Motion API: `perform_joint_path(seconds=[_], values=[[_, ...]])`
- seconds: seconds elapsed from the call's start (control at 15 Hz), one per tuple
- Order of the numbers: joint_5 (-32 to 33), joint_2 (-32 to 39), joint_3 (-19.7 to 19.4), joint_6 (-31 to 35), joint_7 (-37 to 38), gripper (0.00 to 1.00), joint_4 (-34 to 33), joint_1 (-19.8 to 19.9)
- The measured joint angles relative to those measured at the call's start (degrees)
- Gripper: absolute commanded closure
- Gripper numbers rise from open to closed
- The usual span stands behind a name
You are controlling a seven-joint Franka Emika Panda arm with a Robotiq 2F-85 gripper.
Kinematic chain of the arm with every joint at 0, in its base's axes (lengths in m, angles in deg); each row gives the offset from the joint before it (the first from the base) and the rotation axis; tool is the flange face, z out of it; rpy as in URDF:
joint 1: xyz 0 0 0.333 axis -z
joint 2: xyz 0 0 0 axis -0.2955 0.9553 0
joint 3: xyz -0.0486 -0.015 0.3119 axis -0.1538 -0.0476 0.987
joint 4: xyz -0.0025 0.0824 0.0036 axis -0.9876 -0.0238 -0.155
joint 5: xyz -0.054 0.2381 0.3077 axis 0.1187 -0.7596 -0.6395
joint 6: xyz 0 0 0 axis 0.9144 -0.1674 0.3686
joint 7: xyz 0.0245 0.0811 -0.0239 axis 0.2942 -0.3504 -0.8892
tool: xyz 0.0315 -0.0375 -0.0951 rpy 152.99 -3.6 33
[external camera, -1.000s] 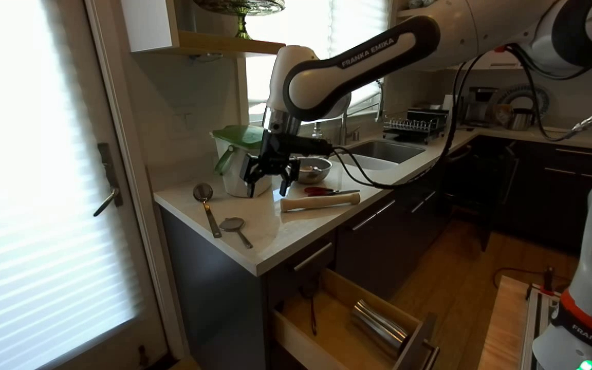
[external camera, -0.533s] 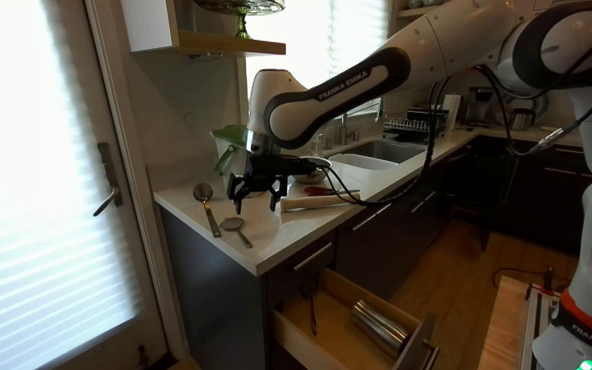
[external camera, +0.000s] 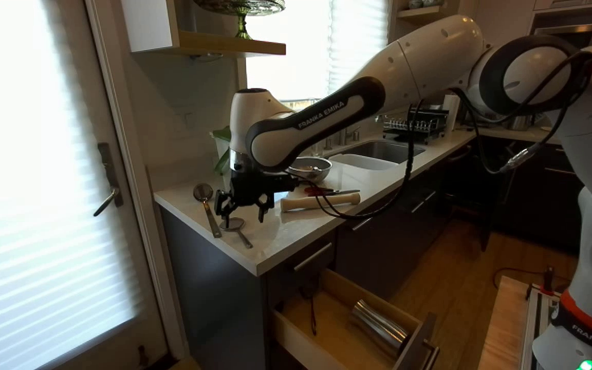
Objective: Pick up the strainer on the counter and put it in the open drawer
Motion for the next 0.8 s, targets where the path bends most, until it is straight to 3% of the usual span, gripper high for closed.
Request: perform_joint_path(seconds=[0.2,0.47,0.73,0.8], values=[[0.3,2.7,-0.8,0.0,0.0,0.09,-2.6,-0.5],[0.6,5.3,-1.6,0.0,-0.6,0.44,-5.2,-0.7],[0.7,7.3,-2.0,-0.1,-2.2,0.56,-7.4,-0.7],[0.7,7.7,-2.1,-0.1,-2.6,0.54,-7.8,-0.7]])
